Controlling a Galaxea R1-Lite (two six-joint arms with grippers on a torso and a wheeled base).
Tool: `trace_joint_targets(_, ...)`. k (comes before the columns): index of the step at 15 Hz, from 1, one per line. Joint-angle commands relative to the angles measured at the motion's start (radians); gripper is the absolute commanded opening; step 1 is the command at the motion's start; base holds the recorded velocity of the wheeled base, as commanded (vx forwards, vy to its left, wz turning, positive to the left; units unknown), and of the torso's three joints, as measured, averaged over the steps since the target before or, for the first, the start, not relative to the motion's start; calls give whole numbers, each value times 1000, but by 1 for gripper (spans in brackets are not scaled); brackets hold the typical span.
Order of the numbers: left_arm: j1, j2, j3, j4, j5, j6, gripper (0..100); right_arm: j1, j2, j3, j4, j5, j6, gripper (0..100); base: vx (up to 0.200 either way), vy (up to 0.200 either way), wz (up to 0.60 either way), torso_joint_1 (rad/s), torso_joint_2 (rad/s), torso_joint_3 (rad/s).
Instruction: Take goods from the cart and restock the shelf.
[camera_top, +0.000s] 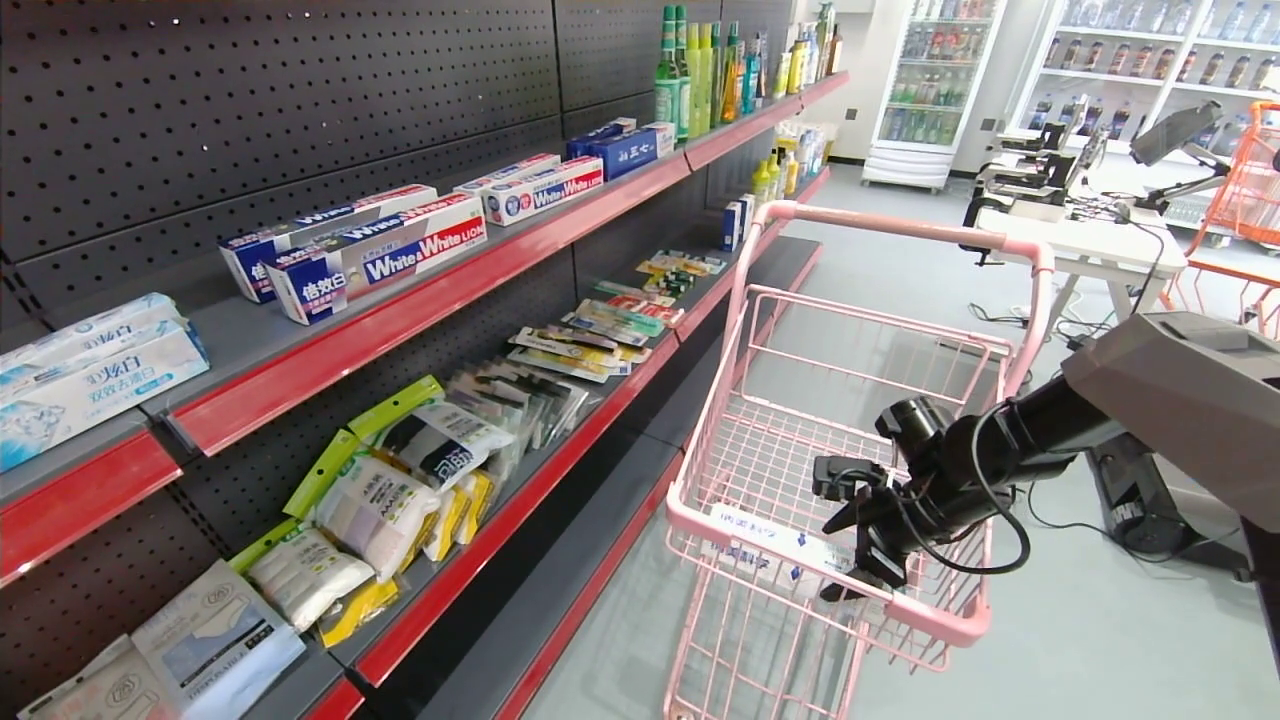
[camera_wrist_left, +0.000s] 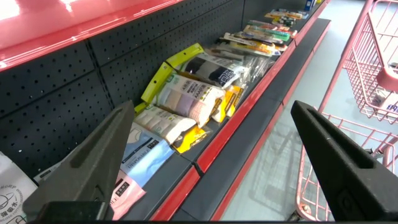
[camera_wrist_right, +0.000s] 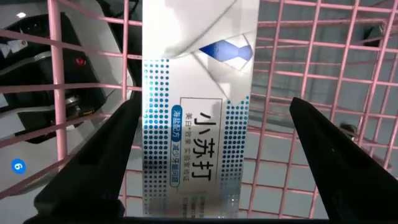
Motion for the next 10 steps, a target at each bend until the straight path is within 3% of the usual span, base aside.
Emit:
trace_joint_targets(1, 0, 1, 0, -1, 1, 0, 100, 7, 17, -5, 0, 0, 1, 100, 0, 0, 0, 0, 0, 0)
trace_joint_targets(10, 0, 1, 0, -1, 1, 0, 100, 8, 35, -11, 0, 0, 1, 100, 0, 0, 0, 0, 0, 0)
